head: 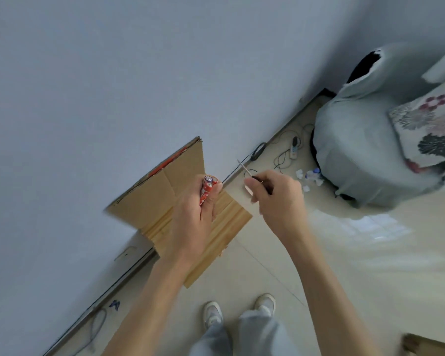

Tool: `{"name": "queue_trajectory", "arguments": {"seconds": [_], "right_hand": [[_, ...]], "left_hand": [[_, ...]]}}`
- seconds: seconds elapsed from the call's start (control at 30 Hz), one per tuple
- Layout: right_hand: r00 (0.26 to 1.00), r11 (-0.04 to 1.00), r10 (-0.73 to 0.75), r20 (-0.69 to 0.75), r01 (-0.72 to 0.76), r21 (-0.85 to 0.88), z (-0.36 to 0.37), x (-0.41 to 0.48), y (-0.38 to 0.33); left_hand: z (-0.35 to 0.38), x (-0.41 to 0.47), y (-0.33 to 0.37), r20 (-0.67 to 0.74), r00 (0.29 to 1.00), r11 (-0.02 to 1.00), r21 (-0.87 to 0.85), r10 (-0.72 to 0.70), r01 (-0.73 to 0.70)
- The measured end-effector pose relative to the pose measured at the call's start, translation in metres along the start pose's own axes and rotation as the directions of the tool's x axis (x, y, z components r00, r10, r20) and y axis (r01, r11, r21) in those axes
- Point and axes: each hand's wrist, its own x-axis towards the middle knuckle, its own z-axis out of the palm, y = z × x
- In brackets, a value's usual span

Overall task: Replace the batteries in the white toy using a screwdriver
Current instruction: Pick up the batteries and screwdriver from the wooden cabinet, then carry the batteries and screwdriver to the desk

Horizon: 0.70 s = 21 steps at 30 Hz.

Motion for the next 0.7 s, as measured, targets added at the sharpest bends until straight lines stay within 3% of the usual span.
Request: {"name": "queue_trajectory", "arguments": {"seconds": [0.2, 0.4, 0.7], "right_hand": [[0.988, 0.993, 0.051, -0.148, -0.034, 0.113, -0.098, -0.048, -0.013], [0.942, 0.974, 0.124, -0.312, -0.056, 0.219, -0.193, -0.092, 0.01], [0.801, 0.974, 0.177, -0.572, -0.058, 0.219, -0.343, -0.152, 0.076]], "left_hand": [[0.029, -0.016, 0.092, 0.075, 0.996, 0.994, -0.101, 0.055, -0.047], [0.105, -0.032, 0.158, 0.144, 0.978, 0.98, -0.15, 0.154, -0.132], [0.256, -0.063, 0.238, 0.346, 0.864, 0.918, -0.287, 0.366, -0.274]]}}
